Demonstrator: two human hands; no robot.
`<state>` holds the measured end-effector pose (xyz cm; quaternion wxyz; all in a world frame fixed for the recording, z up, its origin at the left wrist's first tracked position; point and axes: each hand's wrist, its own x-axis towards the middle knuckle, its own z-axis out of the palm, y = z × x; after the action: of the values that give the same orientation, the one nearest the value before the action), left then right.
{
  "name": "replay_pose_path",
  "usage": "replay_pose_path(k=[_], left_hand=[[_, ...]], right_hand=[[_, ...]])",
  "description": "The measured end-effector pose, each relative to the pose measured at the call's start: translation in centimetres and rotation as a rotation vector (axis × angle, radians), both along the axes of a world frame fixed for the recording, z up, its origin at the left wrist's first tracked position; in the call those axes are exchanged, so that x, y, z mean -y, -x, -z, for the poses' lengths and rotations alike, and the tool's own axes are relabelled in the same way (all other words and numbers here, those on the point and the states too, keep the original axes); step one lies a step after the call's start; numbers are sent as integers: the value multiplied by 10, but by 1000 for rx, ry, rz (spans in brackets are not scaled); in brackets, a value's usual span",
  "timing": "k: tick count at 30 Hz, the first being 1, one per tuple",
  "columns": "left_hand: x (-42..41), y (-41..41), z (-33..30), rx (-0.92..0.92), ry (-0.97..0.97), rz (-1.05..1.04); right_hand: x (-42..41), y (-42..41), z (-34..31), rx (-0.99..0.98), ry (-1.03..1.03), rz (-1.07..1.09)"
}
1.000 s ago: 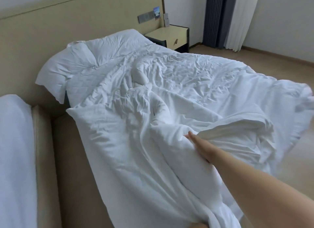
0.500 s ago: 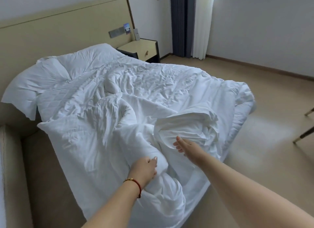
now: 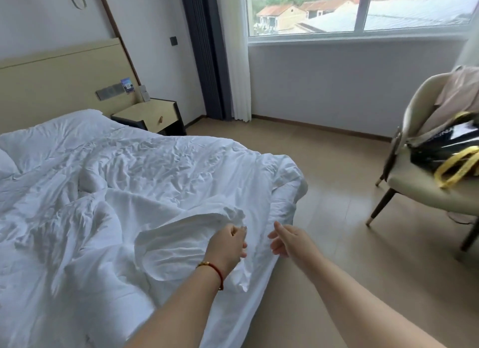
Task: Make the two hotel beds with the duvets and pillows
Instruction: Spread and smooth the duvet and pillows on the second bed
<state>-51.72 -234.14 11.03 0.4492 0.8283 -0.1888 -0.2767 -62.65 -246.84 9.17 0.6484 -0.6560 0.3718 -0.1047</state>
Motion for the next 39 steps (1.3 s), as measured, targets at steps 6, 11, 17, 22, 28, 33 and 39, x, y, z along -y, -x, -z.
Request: replay_pose_path(k=[6, 11, 17, 22, 28, 33, 39], left_hand=[[177, -8, 27, -4, -112, -28], [270, -31, 50, 24, -325, 47], [356, -128, 78, 179, -468, -4], [436, -211, 125, 256, -607, 11], [512, -280, 181, 227, -832, 47], [536, -345, 216, 33, -800, 12], [588, -412, 182, -292, -351, -230]], right_hand=[[168, 19, -2, -71, -66, 115], [280, -13, 10, -150, -170, 161], [372, -104, 31, -202, -286, 80], [474, -204, 62, -303, -247, 10], [593, -327, 92, -402, -209, -31], [640, -408, 143, -521, -302, -158], [703, -526, 165, -621, -296, -341]])
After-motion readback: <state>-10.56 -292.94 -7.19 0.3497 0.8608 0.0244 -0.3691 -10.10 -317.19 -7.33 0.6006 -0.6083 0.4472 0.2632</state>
